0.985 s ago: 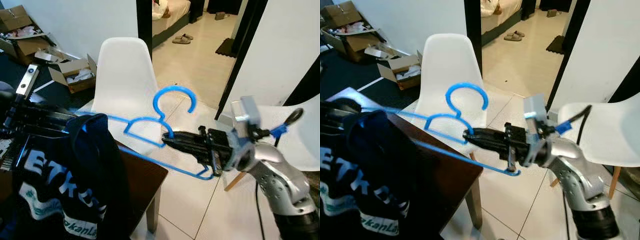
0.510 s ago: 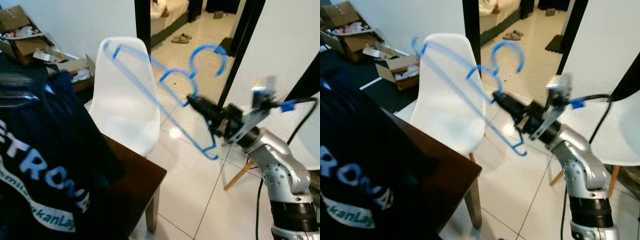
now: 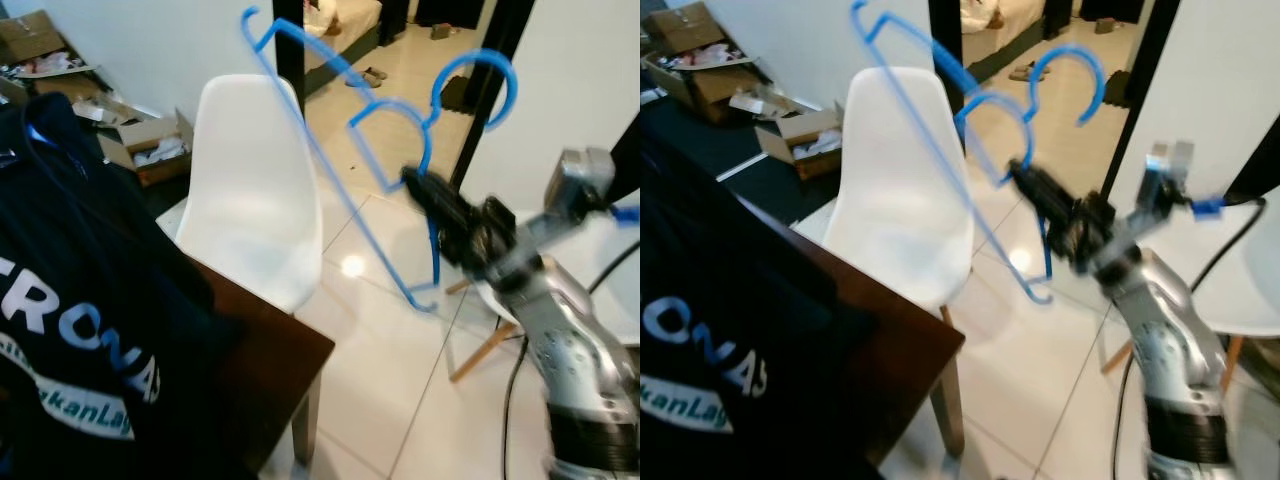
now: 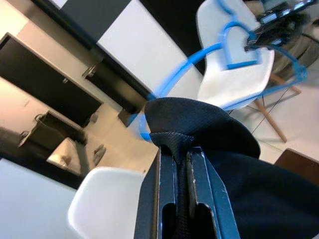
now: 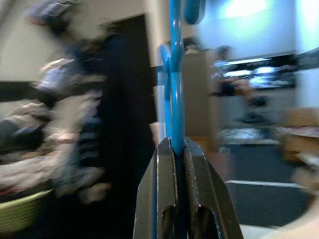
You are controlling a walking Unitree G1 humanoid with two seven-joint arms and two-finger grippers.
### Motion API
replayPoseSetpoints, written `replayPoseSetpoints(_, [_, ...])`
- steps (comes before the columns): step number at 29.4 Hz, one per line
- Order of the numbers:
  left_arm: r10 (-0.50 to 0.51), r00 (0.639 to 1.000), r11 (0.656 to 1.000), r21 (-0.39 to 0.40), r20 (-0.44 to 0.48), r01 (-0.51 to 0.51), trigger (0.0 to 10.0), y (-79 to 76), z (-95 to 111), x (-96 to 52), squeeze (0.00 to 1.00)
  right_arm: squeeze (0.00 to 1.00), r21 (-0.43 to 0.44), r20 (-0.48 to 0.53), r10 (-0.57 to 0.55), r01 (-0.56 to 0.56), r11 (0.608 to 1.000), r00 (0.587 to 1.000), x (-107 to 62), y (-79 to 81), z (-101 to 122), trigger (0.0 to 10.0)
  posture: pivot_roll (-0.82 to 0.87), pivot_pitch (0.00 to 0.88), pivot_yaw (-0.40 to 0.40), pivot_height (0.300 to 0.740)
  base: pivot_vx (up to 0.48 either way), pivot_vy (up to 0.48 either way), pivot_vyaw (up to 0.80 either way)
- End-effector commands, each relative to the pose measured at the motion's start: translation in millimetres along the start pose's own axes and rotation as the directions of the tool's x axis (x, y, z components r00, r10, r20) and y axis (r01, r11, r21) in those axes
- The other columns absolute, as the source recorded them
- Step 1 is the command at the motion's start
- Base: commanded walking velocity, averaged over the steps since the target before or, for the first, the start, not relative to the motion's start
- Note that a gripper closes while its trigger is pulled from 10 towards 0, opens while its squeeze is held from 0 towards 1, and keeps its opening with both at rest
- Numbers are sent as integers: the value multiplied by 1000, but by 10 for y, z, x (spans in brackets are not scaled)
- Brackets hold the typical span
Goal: Hang hanger
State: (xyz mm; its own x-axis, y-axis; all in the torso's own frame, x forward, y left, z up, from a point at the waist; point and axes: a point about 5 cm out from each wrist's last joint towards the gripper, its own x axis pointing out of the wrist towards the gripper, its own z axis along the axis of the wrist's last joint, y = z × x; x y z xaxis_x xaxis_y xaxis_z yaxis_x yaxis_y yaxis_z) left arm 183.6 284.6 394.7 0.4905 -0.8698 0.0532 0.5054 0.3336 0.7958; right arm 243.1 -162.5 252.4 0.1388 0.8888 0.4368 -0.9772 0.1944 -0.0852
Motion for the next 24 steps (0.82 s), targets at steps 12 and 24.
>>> replayPoseSetpoints(12, [-180,975,981,-54,130,189,10000,-62,-36,181,0,0,57,-22,226,-225,973,974,-126,142,196,10000,60,92,17,740,0,0,0])
replayPoseSetpoints(24, [-200,967,977,-35,158,208,10000,-18,72,141,0,0,90,-80,243,-236,968,967,-231,139,219,10000,66,87,13,740,0,0,0])
